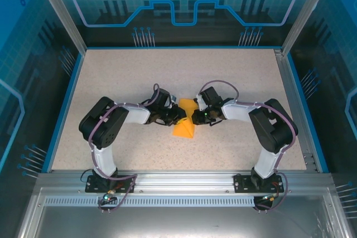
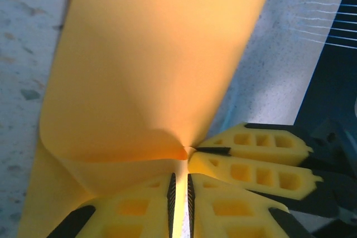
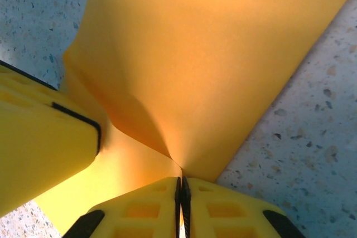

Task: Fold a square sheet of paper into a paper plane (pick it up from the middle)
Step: Fold the triangle a second time at the center of the table.

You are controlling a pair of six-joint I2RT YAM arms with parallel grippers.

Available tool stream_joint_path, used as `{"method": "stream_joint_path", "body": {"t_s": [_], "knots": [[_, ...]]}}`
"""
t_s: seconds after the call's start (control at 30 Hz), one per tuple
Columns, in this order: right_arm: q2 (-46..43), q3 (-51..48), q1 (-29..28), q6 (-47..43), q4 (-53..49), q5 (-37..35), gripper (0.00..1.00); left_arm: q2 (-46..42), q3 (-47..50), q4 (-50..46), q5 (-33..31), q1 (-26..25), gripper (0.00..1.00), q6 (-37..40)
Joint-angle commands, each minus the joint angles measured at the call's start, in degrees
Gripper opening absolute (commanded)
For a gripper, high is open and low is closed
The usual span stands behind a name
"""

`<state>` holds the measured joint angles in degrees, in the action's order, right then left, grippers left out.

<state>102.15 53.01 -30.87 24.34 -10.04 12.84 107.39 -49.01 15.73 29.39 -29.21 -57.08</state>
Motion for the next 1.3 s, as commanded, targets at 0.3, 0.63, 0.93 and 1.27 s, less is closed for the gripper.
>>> {"method": "stream_joint_path", "body": {"t_s": [0.3,0.63,0.93,1.27], "knots": [[0.94,1.85,-0.59,1.43,-2.5,-0.41,0.2,3.88,0.05,-2.28,-2.52,-0.98,0.18,0.45],[-11.88,-1.35,2.17,5.54,-5.19,-3.23,0.45,3.0,-0.2,-3.42,-3.0,-1.18,0.18,1.12],[-13.22,-5.39,-3.43,9.42,2.25,9.15,0.18,2.91,-0.56,-3.93,-3.01,-1.22,0.18,1.29],[-6.31,-5.03,-8.06,13.45,5.63,7.8,0.1,2.73,-1.13,-4.87,-3.07,-1.15,0.18,1.67]]}}
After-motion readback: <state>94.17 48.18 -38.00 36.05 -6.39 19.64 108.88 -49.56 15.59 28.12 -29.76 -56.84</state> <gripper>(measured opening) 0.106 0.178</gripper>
